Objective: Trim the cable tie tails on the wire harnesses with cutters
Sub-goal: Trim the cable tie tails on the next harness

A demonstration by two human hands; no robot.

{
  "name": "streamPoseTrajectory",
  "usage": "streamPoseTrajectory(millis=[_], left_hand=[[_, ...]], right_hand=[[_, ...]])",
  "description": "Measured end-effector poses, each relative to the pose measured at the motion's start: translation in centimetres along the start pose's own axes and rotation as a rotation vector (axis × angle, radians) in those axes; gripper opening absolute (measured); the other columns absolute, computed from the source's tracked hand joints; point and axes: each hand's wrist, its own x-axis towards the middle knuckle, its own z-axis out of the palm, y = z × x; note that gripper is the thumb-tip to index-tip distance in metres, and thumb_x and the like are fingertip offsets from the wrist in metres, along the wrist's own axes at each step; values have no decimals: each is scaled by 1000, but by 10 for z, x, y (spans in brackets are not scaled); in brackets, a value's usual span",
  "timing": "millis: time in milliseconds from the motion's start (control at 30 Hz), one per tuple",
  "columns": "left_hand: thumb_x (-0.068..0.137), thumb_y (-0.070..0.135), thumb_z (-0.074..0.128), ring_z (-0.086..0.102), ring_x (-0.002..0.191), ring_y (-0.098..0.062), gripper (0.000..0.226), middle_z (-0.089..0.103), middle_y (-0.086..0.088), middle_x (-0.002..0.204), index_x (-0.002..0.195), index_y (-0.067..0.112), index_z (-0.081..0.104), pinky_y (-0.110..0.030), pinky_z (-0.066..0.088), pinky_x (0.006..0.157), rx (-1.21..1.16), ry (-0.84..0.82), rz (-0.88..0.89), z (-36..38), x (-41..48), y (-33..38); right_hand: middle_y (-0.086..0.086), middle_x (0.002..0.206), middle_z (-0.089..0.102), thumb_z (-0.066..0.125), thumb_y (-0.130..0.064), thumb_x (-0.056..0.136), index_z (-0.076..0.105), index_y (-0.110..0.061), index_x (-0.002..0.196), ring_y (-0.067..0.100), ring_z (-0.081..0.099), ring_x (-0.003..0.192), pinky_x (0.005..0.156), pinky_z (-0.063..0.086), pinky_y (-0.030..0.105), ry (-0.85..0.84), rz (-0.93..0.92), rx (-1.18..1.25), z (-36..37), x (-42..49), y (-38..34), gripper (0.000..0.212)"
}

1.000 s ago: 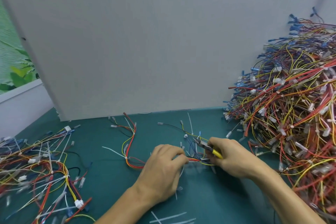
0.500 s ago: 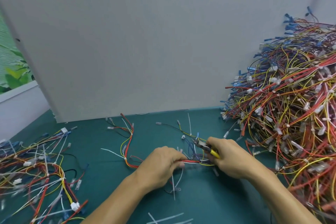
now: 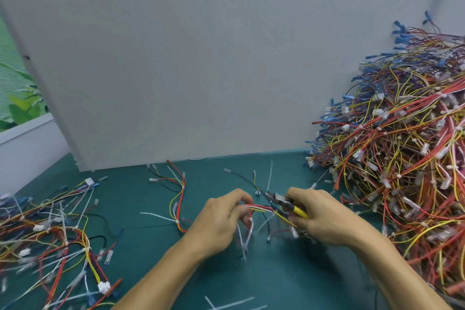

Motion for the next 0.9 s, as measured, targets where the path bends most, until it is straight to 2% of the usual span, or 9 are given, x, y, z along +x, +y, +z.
streamPoseTrajectory(millis=[133, 200, 300, 367, 433, 600, 700, 833, 900], left_hand=[[96, 6, 50, 50, 57, -16, 21, 55, 6, 54, 91, 22, 63, -31, 41, 65, -379, -139, -303, -4, 8, 2], [93, 8, 54, 52, 55, -11, 21, 60, 7, 58, 88, 23, 67, -27, 43, 63, -204, -216, -338, -2, 9, -3], [86, 20, 67, 63, 81, -5, 15, 72, 11, 87, 95, 28, 75, -19, 48, 75, 215, -207, -243, 6, 5, -11], [87, 26, 67, 59, 100, -10, 18, 68, 12, 104, 103, 31, 74, -24, 46, 86, 365, -152, -121, 13, 0, -17], [93, 30, 59, 51, 104, -13, 22, 61, 11, 108, 111, 33, 71, -26, 40, 90, 458, -103, 25, 17, -6, -23], [95, 21, 54, 52, 94, -19, 24, 64, 2, 97, 110, 26, 72, -30, 40, 84, 388, -57, 219, 12, -19, -30], [95, 20, 49, 51, 95, -15, 28, 62, 5, 98, 111, 27, 71, -28, 38, 86, 388, -81, 292, 9, -31, -32], [94, 19, 49, 48, 97, -12, 30, 59, 6, 105, 116, 26, 68, -23, 37, 89, 312, -81, 292, 8, -45, -32], [96, 17, 47, 44, 100, -9, 32, 56, 8, 108, 120, 28, 66, -23, 35, 93, 294, -101, 268, 7, -45, -30]], right_hand=[[-4, 74, 57, 62, -28, 89, 48, -22, 83, 21, 50, 75, 65, 41, 32, 98, 14, 34, 3, 2, -3, 16], [-2, 78, 60, 63, -30, 88, 49, -21, 85, 24, 53, 78, 69, 45, 39, 66, 50, 16, 8, 3, -1, 16], [-2, 78, 58, 61, -26, 85, 44, -28, 76, 25, 52, 77, 68, 47, 40, 15, 93, -13, 19, 3, 1, 20], [-4, 75, 51, 60, -26, 85, 37, -34, 69, 23, 47, 76, 66, 44, 39, 15, 115, -58, 27, 5, 1, 29], [-6, 75, 45, 59, -27, 85, 34, -34, 71, 23, 43, 77, 64, 40, 37, 37, 146, -97, 33, 7, -1, 30], [-1, 84, 58, 63, -28, 82, 42, -24, 82, 27, 54, 86, 71, 48, 38, 17, 181, -46, 33, 7, 0, 22], [-11, 81, 63, 70, -30, 79, 48, -27, 78, 16, 56, 84, 73, 48, 33, -89, 167, 5, 25, 5, 4, 22], [-11, 87, 56, 72, -33, 80, 43, -33, 74, 14, 51, 86, 71, 40, 29, -113, 116, -27, 24, 5, 3, 29], [-5, 95, 47, 71, -39, 82, 47, -33, 81, 15, 48, 89, 76, 38, 29, -84, 78, -40, 19, 4, 0, 25]])
